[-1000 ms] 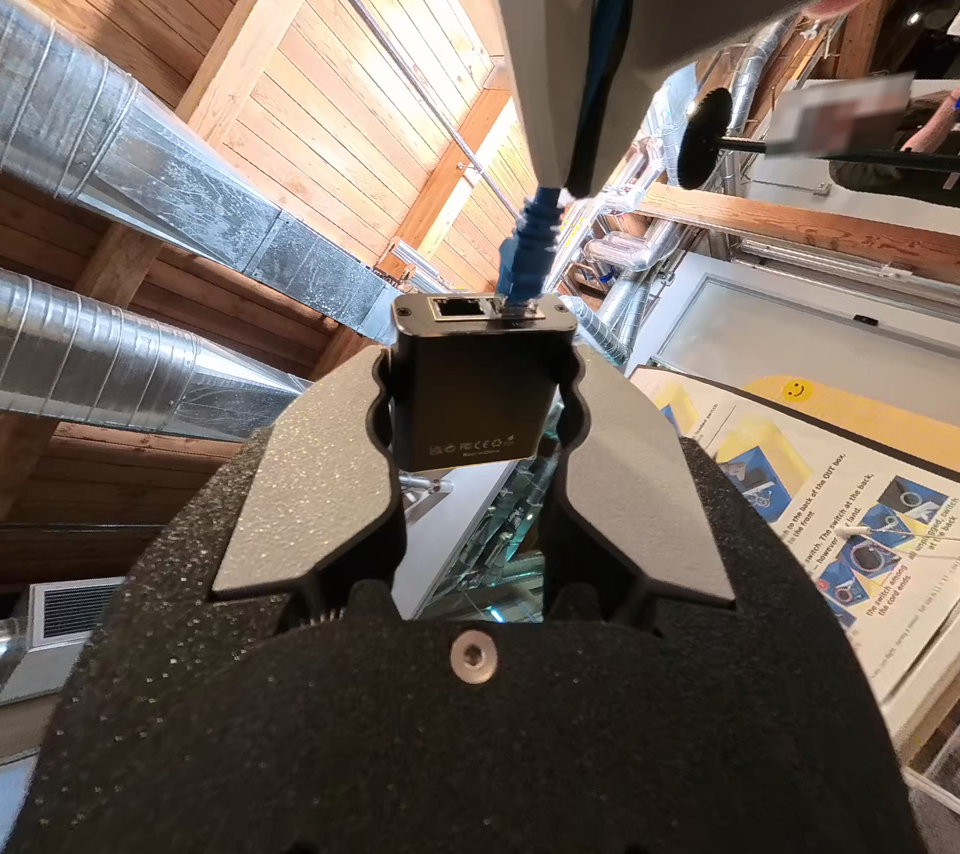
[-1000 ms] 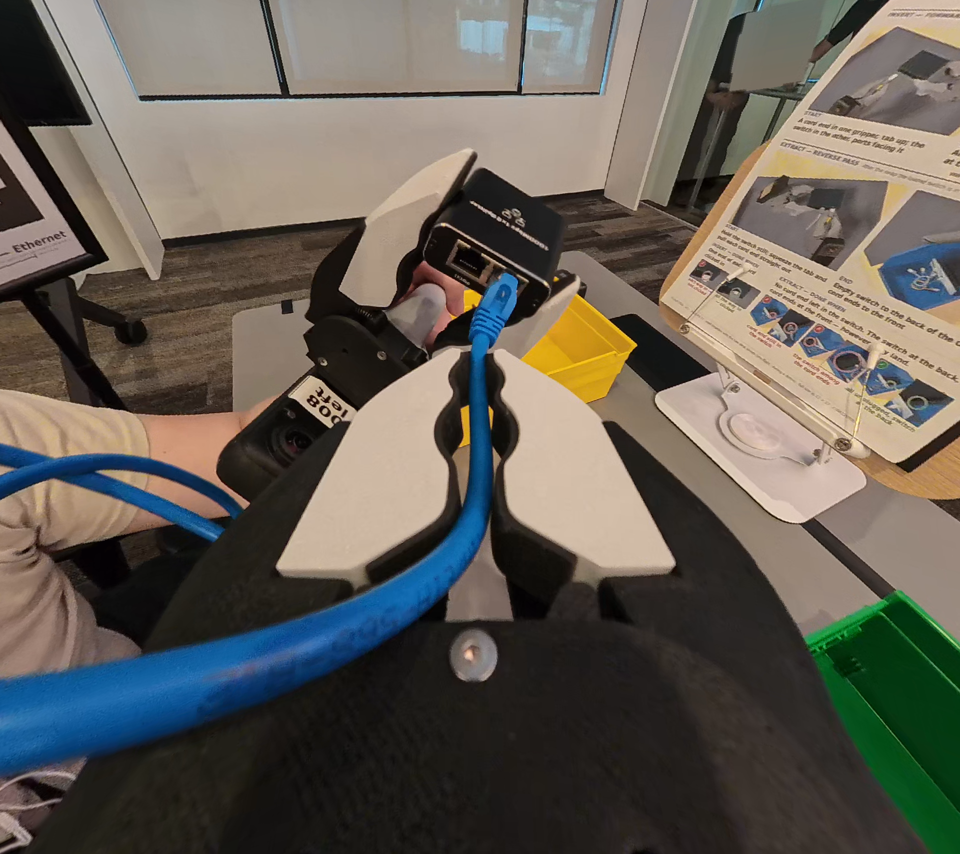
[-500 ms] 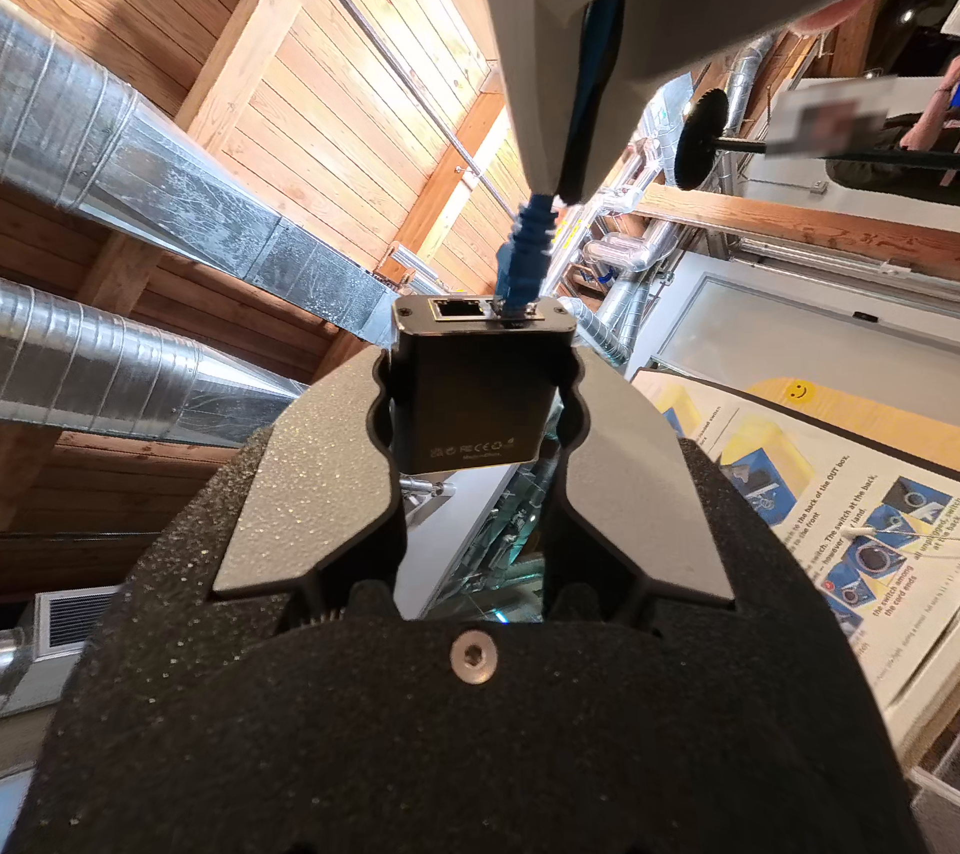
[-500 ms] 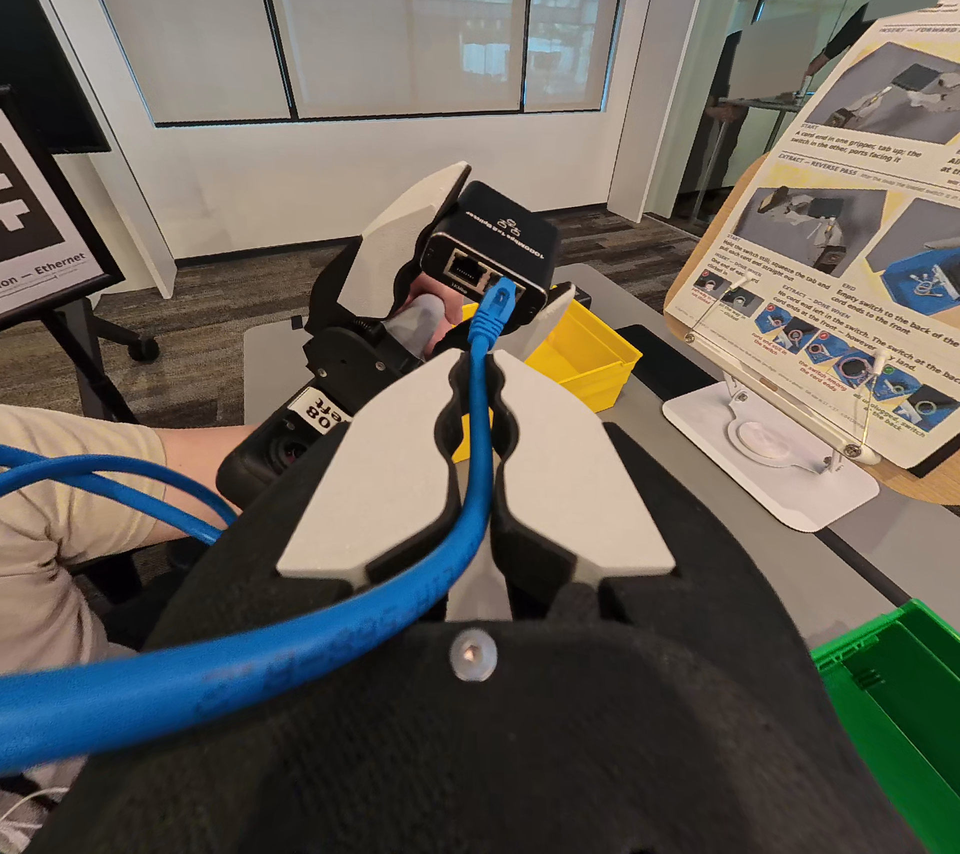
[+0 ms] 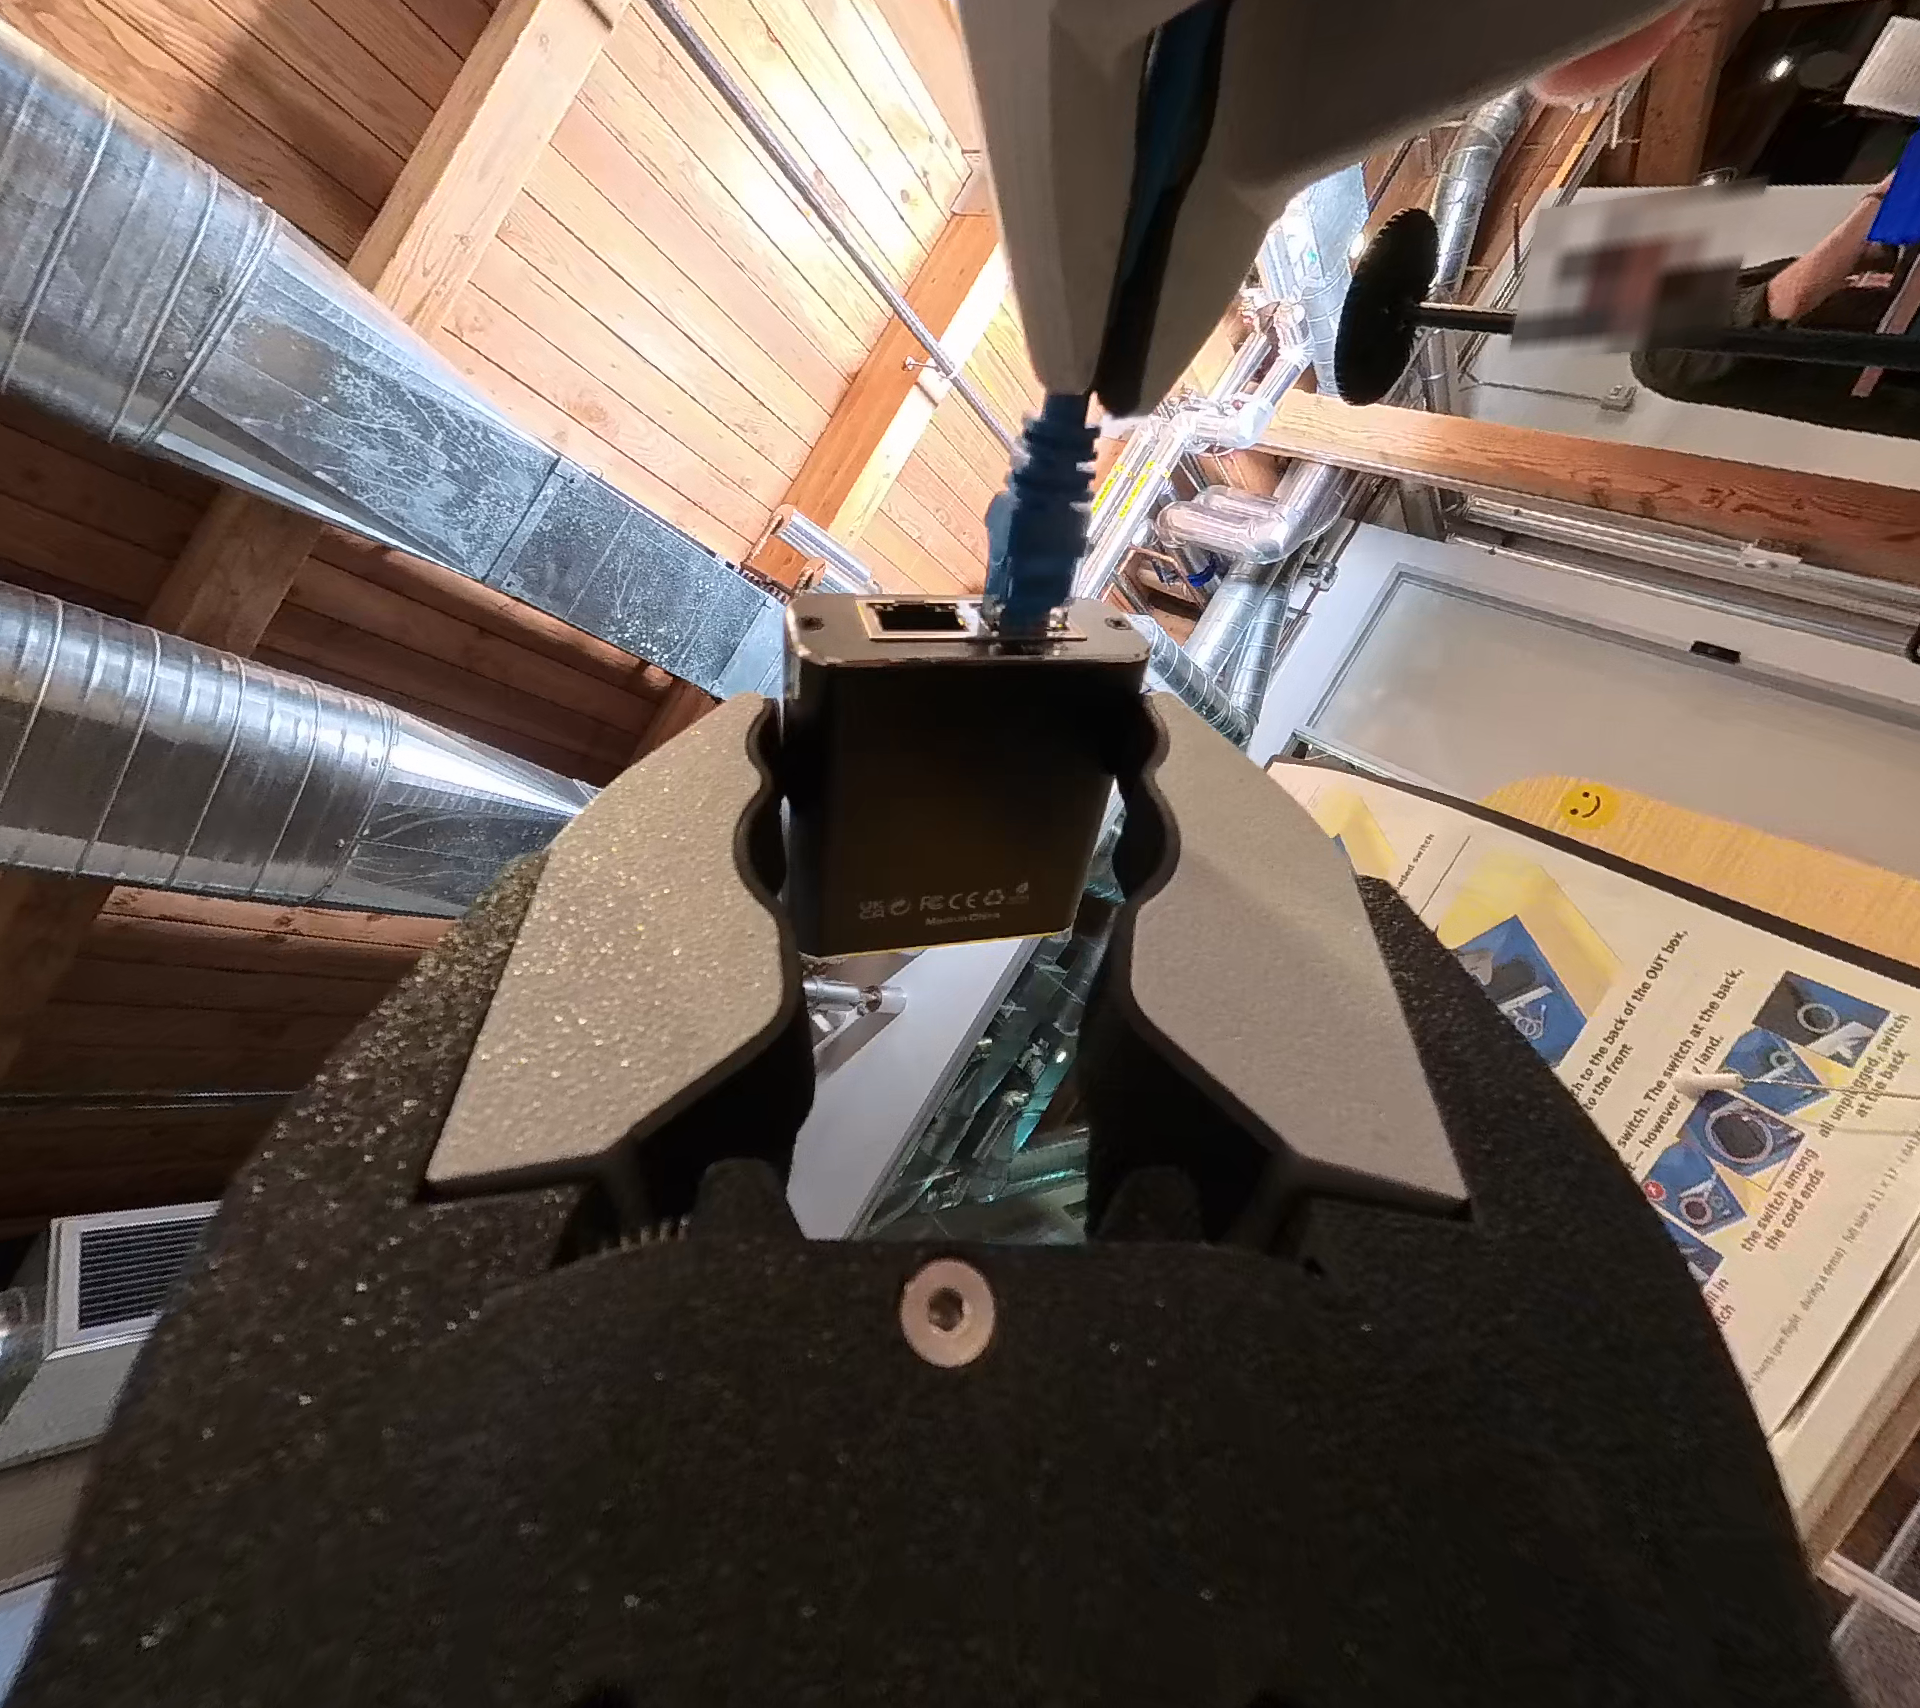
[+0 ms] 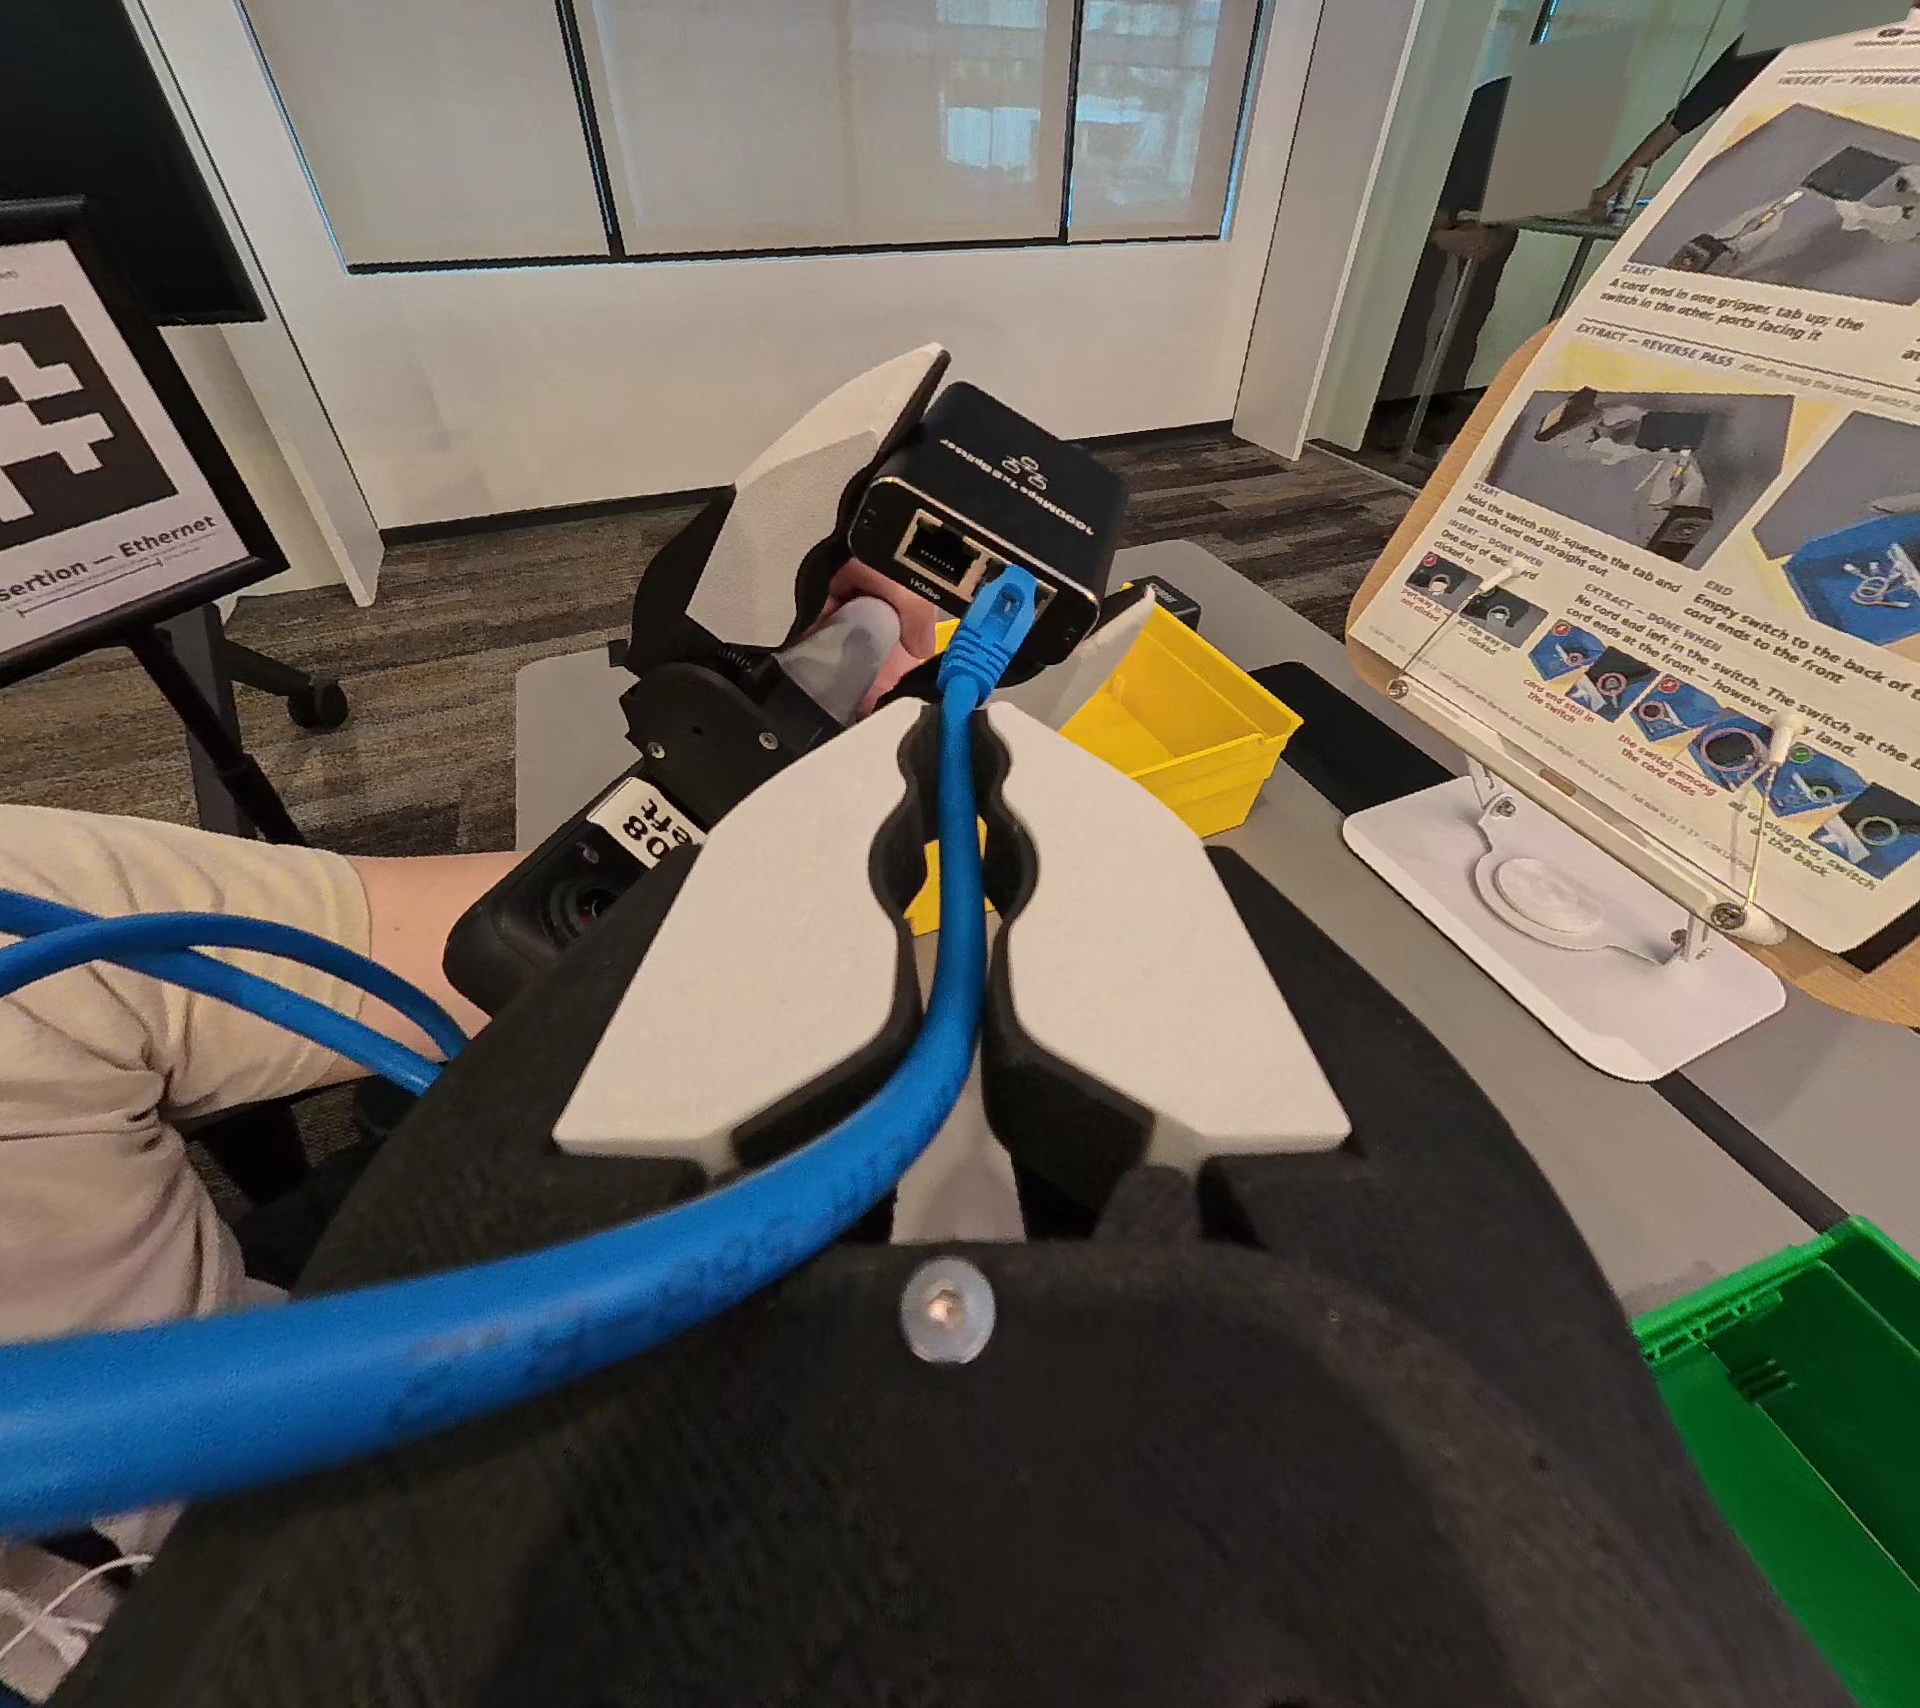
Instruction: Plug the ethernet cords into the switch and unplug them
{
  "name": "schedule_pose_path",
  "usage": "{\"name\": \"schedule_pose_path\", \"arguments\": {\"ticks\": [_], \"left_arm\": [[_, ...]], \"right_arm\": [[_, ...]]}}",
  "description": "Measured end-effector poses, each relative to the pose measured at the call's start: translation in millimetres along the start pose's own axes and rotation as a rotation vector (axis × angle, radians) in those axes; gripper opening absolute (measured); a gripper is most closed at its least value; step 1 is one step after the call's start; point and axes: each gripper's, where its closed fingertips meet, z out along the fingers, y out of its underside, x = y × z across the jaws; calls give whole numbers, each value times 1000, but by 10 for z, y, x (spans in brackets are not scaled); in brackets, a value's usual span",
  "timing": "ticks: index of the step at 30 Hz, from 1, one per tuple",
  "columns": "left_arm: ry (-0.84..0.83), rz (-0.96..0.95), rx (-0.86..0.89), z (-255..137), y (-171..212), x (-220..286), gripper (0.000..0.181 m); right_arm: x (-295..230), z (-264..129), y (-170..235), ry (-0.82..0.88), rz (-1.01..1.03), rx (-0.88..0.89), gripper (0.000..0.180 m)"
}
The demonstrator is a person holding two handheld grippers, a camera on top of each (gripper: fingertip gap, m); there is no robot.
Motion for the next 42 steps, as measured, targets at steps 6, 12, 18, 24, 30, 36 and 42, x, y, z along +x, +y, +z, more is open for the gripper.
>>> {"name": "schedule_pose_path", "arguments": {"ticks": [6, 12, 18, 24, 30, 36, 42], "left_arm": [[-1, 0, 2, -2, -12, -15, 60], [5, -4, 2, -4, -35, -8, 60], [15, -6, 7, -7, -66, -3, 60], [17, -8, -2, 1, -47, 4, 60], [17, -1, -5, 6, -28, 22, 60], [77, 43, -21, 41, 115, 81, 61], [232, 19, -30, 26, 208, 251, 61]], "right_arm": [[-35, 3, 11, -15, -5, -8, 5], [-34, -19, 0, -9, -9, -3, 5], [-30, -46, -16, 0, -17, 5, 5], [-48, -5, 11, -14, -17, -8, 5], [-32, 11, 24, -4, -23, -13, 5], [113, 90, 4, 68, -106, 15, 7], [261, 145, 80, 116, -180, -22, 7]]}}
